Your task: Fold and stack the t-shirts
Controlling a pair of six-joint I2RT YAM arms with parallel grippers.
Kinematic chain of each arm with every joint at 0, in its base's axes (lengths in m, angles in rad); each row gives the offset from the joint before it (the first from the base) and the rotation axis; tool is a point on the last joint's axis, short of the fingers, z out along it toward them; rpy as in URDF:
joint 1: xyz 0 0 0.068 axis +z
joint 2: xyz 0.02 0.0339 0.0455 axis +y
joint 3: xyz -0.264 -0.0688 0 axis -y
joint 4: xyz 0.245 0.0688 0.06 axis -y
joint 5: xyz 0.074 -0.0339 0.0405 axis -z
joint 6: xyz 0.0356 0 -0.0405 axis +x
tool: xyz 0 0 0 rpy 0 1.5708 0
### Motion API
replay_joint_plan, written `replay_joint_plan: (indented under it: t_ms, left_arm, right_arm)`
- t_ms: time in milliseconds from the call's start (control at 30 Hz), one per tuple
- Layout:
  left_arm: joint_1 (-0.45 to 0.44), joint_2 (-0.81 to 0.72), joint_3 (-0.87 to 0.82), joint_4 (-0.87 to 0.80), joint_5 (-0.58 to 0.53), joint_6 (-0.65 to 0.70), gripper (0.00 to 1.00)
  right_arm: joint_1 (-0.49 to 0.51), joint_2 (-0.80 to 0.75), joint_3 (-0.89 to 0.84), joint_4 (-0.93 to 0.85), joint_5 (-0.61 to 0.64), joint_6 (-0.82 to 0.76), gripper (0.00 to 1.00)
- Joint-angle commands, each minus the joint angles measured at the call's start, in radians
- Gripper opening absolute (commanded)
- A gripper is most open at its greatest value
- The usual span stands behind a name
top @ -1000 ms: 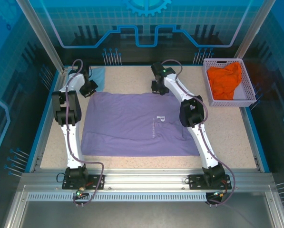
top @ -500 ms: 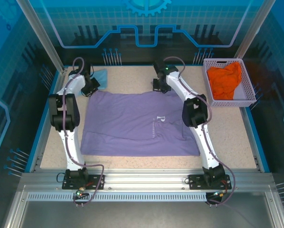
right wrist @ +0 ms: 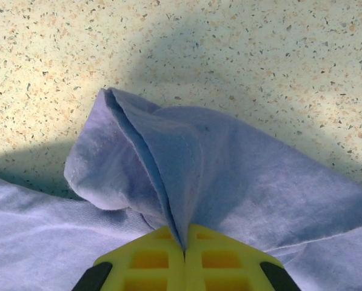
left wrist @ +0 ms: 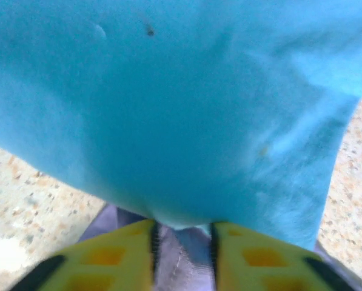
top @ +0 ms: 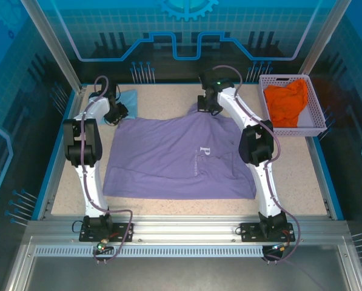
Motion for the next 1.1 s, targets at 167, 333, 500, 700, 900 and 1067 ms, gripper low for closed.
replay_joint_plan:
  t_ms: [167,333,500,700,900,1067]
  left_arm:
    - [0.062,-0.017,0.048,-0.022,0.082,-0.056,0.63]
    - [0.092,-0.026,0.123,-0.036,0.084,-0.066,0.66]
    - [0.12,0.116,0.231,-0.093,0.084,-0.08,0.62]
    - [0.14,0.284,0.413,-0.174,0.065,-0.067,0.61]
    - [0.142,0.449,0.675,-0.294,0.034,-0.042,0.61]
    - [0.166,0.547,0.819,-0.294,0.028,-0.04,0.6]
  right_arm:
    - [-0.033,0.016,-0.027,0.023,-0.02,-0.012,0.03]
    - [-0.034,0.02,-0.03,0.032,-0.037,-0.002,0.02]
    - [-0.033,0.03,-0.028,0.037,-0.049,0.008,0.02]
    - [-0.037,0.039,-0.027,0.042,-0.052,0.018,0.02]
    - [-0.044,0.042,-0.027,0.051,-0.065,0.033,0.02]
    - [-0.055,0.045,-0.036,0.065,-0.092,0.055,0.02]
